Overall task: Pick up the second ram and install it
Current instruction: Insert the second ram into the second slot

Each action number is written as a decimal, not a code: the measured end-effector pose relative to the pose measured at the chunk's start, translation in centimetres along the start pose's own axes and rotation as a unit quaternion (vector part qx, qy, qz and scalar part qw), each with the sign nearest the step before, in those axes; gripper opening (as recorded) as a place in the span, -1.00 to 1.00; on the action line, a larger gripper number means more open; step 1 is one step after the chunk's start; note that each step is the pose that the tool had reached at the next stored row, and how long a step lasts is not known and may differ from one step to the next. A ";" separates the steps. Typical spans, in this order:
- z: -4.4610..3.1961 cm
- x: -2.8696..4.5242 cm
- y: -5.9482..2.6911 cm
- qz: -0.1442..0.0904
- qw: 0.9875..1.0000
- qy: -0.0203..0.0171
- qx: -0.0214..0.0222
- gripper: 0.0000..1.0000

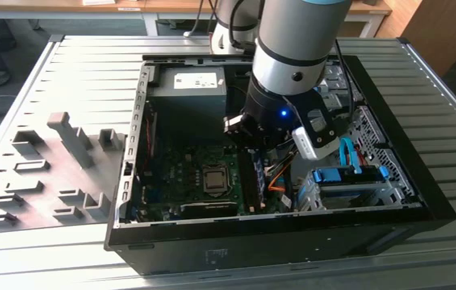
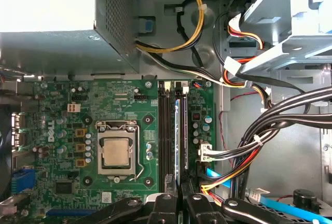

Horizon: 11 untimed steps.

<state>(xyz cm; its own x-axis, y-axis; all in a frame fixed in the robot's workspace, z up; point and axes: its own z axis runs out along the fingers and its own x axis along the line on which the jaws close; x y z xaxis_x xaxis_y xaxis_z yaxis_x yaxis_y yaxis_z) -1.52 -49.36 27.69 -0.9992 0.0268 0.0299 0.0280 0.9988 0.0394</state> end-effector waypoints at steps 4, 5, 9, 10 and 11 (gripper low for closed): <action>0.07 -0.18 0.00 0.000 1.000 0.000 0.000 -0.72; 0.09 -0.22 0.00 0.000 1.000 0.000 0.001 -0.72; 0.15 -0.37 0.00 0.000 1.000 0.000 0.002 -0.72; 0.16 -0.40 0.00 0.000 1.000 0.000 0.002 -0.72; 0.18 -0.44 0.00 0.000 1.000 0.000 0.002 -0.72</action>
<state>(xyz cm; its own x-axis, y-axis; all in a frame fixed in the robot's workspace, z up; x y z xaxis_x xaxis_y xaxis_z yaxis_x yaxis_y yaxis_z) -1.08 -49.36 27.50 -0.9992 0.0270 0.0298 0.0280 0.9990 0.0352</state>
